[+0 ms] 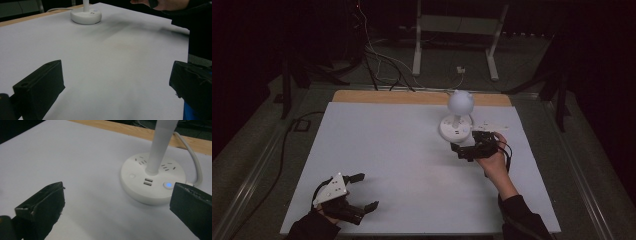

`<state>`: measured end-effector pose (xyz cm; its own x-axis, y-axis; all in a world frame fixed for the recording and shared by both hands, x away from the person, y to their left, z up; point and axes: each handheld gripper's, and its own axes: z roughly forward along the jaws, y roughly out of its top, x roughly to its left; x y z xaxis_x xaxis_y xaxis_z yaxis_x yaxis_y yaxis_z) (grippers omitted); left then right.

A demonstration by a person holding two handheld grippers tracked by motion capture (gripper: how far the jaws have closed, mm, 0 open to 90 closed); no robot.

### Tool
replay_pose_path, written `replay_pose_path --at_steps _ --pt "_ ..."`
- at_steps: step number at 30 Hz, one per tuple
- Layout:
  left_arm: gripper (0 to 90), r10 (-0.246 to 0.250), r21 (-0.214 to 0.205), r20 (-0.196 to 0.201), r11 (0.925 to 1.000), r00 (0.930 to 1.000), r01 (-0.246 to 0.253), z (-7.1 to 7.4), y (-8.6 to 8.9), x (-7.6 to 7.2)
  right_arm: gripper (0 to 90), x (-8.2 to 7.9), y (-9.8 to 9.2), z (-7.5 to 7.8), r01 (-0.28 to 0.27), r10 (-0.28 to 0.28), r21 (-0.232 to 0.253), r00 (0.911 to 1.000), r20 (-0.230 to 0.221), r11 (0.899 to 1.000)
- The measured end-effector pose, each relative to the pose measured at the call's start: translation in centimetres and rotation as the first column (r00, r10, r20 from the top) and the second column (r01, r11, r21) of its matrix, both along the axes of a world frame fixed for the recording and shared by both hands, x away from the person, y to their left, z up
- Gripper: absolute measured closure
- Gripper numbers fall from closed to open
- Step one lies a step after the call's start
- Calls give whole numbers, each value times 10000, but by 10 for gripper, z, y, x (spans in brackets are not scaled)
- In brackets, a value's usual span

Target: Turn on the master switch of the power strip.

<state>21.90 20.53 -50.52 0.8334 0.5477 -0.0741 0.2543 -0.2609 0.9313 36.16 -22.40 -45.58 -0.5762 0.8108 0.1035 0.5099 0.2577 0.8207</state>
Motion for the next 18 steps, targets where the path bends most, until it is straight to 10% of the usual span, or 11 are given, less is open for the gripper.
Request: replay_pose_path --at_steps 11,18 --pt "1 -27 21 -42 10000 10000 27 -1 -1 1 0 -33 -2 -5 -641 640 99 9979 37 9979" --pt "1 -41 60 -37 10000 10000 41 -1 -1 1 0 -54 -4 -19 -1131 1142 -668 9934 123 9913"
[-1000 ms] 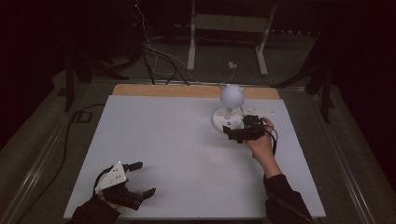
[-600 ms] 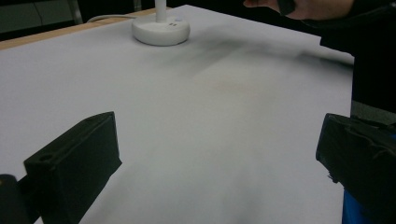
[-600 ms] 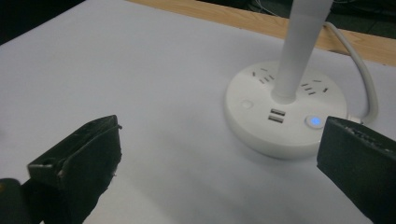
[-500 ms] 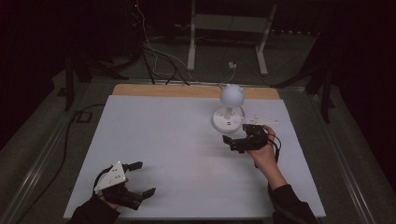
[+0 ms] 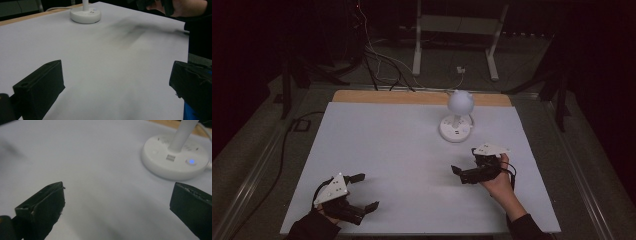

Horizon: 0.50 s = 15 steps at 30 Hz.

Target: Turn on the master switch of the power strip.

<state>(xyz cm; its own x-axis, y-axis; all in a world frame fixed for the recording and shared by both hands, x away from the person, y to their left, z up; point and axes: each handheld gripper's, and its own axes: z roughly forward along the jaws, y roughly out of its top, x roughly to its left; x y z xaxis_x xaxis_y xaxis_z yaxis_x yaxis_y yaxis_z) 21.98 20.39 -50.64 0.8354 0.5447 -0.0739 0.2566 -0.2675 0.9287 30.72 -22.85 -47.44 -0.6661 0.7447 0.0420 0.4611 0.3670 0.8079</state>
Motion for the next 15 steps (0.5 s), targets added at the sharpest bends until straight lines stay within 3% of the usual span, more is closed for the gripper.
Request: replay_pose_path --at_steps 10,15 --pt "1 -20 59 38 10000 10000 20 0 0 0 0 -26 -15 -14 -287 288 -191 9996 28 9994" --pt "1 -20 62 40 10000 10000 20 0 0 0 0 -36 -29 -17 -398 398 -54 9992 44 9992"
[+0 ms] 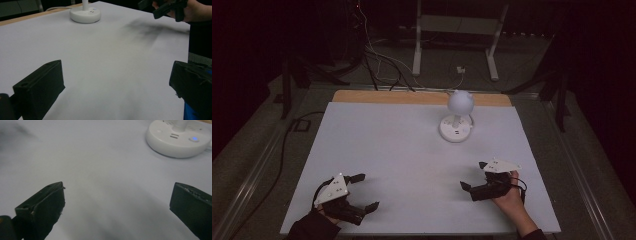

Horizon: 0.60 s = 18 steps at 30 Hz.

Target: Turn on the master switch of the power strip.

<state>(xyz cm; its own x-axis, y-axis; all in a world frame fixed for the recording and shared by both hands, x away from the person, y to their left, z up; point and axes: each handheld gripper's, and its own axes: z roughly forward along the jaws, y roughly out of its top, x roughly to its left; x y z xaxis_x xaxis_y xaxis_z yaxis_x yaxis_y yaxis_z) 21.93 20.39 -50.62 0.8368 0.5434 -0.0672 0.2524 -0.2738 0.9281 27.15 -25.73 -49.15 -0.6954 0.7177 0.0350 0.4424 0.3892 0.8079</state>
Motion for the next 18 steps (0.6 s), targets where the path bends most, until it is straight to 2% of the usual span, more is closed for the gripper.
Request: replay_pose_path --at_steps 3,5,7,9,13,18 --pt "1 -8 19 -9 10000 10000 8 0 0 0 0 -7 -9 -3 -22 20 109 9999 134 9999" --pt "1 -1 22 -4 10000 10000 1 0 0 0 47 -12 -15 -5 -15 12 88 9994 339 10000" --pt "1 -11 20 -4 10000 10000 11 0 0 0 54 -17 -22 -7 -24 19 87 9986 527 10000" --pt "1 -17 28 0 10000 10000 17 0 0 0 33 -20 -28 -8 -56 48 187 9990 448 9998" --pt "1 -34 38 8 10000 10000 34 0 0 0 27 -25 -42 -10 240 -254 415 9991 338 9989" --pt "1 -39 28 -14 10000 10000 39 0 -1 0 24 -31 -57 -15 564 -570 325 9982 165 9979"
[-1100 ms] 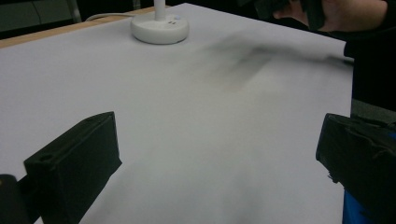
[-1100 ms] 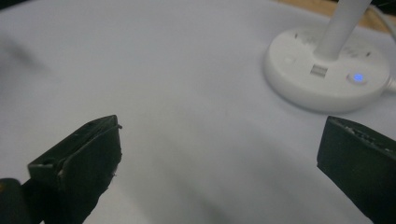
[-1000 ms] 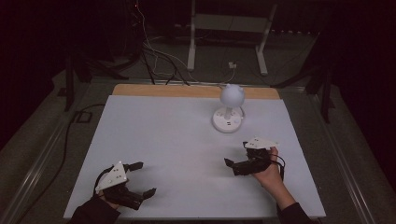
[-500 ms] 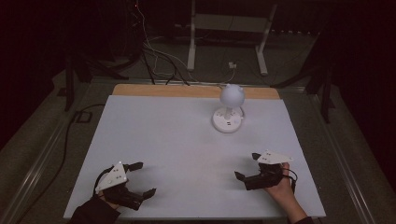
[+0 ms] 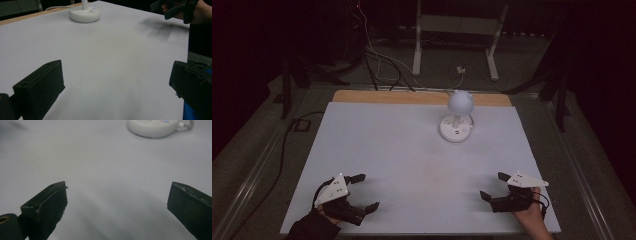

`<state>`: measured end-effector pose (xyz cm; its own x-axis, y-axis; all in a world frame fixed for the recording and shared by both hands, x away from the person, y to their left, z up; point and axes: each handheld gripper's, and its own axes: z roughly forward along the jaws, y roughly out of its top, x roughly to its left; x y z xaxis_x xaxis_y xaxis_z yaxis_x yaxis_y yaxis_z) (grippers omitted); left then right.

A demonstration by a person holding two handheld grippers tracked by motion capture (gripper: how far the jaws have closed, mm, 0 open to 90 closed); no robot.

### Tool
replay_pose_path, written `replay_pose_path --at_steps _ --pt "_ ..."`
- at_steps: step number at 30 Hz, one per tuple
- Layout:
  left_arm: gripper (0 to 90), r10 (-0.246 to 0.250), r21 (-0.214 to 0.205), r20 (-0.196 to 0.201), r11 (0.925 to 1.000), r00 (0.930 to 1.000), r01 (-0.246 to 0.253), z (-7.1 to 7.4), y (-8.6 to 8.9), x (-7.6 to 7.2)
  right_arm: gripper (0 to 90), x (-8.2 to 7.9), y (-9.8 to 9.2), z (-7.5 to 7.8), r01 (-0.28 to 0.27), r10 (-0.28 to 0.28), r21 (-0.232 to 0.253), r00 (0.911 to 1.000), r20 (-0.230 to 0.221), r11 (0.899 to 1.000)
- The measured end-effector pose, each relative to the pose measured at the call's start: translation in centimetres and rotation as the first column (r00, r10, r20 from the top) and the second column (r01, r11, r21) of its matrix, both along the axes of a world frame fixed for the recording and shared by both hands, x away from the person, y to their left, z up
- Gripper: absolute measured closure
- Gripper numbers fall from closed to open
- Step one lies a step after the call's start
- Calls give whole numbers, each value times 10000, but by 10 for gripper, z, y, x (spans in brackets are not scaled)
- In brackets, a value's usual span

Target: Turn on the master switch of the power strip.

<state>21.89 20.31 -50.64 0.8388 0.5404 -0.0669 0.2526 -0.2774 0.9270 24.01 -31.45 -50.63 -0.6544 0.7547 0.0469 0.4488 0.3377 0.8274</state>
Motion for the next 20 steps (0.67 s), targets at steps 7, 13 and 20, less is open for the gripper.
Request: replay_pose_path --at_steps 7,13,20 --pt "1 -20 19 -23 10000 10000 20 0 0 0 24 -7 -11 -10 -89 83 -140 9991 -426 9999" --pt "1 -47 71 -35 10000 10000 47 -1 -1 1 24 -3 -10 -13 -157 141 -286 9983 -567 9995" --pt "1 -56 57 -49 10000 10000 56 -1 -1 0 24 -2 -7 -14 -294 268 -476 9981 -546 9984"
